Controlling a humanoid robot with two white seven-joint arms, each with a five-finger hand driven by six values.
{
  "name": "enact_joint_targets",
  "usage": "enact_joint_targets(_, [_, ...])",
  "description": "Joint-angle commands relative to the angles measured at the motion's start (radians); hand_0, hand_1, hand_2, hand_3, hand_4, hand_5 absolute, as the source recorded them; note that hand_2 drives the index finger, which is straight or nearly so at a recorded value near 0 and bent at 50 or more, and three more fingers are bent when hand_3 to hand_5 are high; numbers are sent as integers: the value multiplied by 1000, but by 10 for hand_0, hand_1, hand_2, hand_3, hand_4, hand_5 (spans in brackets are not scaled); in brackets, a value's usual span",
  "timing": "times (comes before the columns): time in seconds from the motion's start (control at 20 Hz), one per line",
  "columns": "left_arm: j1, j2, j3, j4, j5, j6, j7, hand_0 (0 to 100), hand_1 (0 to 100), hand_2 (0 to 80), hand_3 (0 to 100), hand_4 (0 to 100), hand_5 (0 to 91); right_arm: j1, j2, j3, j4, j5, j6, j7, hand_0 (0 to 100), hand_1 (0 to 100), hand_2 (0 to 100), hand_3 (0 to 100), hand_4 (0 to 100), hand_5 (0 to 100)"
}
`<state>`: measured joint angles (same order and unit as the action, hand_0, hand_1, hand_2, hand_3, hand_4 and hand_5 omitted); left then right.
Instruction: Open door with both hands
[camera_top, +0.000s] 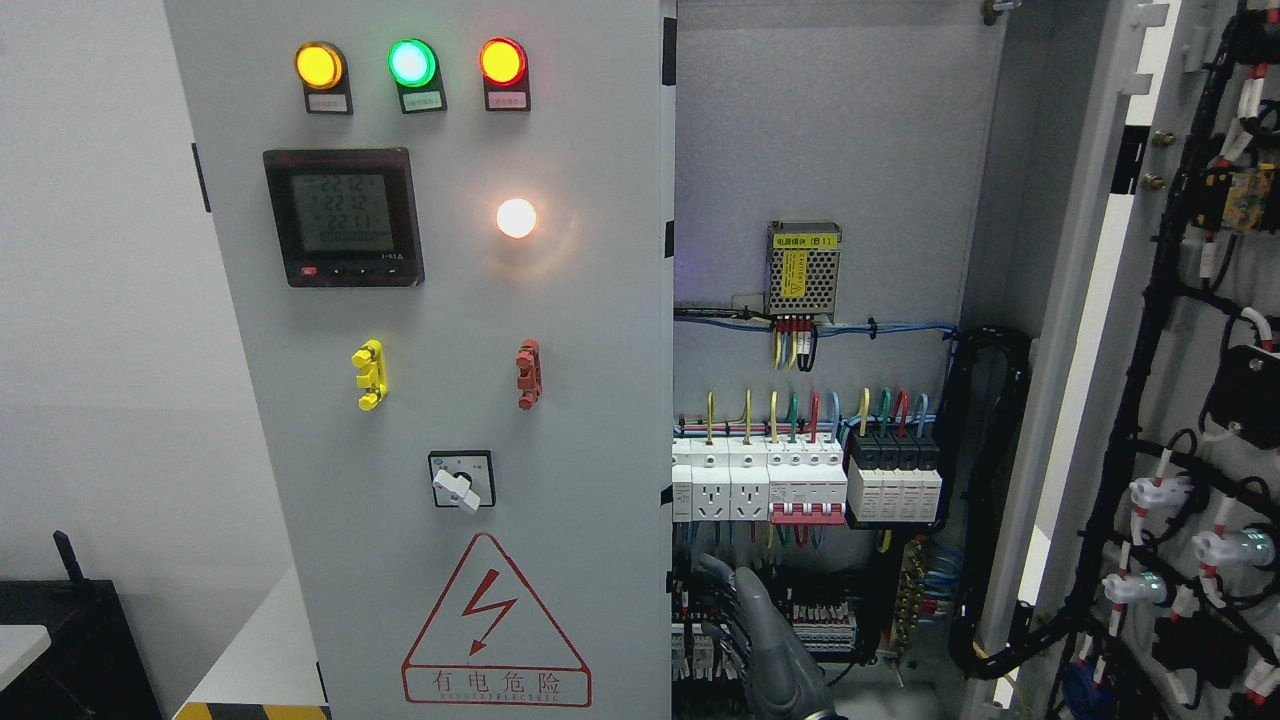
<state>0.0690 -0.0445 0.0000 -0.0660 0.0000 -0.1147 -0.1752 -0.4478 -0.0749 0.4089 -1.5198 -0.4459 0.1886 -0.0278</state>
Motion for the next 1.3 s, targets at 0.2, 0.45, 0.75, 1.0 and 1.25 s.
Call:
enact_joint_targets(0.2, [0, 0, 12, 0, -11, 0, 0, 0, 0, 0, 0, 31, 0, -28, -8, 36, 15, -5, 0, 0, 106, 0, 0, 0, 0, 0])
enact_joint_targets(0.45, [0, 0, 14, 0, -11, 0, -1, 0, 0, 0, 0, 30, 0, -51, 0, 45, 29, -7, 3, 20, 107, 0, 0, 0, 0, 0])
enact_joint_targets(0.75, [0, 0, 14, 2, -11, 0, -4, 0, 0, 0, 0, 30, 0, -57, -6, 47, 43, -7, 5, 31, 107, 0, 0, 0, 0, 0])
enact_joint_targets(1.0, [0, 0, 14, 3, -9, 0, -4, 0, 0, 0, 0, 31, 0, -51, -8, 42, 40, -7, 5, 31, 107, 0, 0, 0, 0, 0])
enact_joint_targets(1.25, [0, 0, 14, 3, -9, 0, -4, 0, 0, 0, 0, 31, 0, -52, -5, 38, 52, -7, 5, 31, 106, 0, 0, 0, 0, 0])
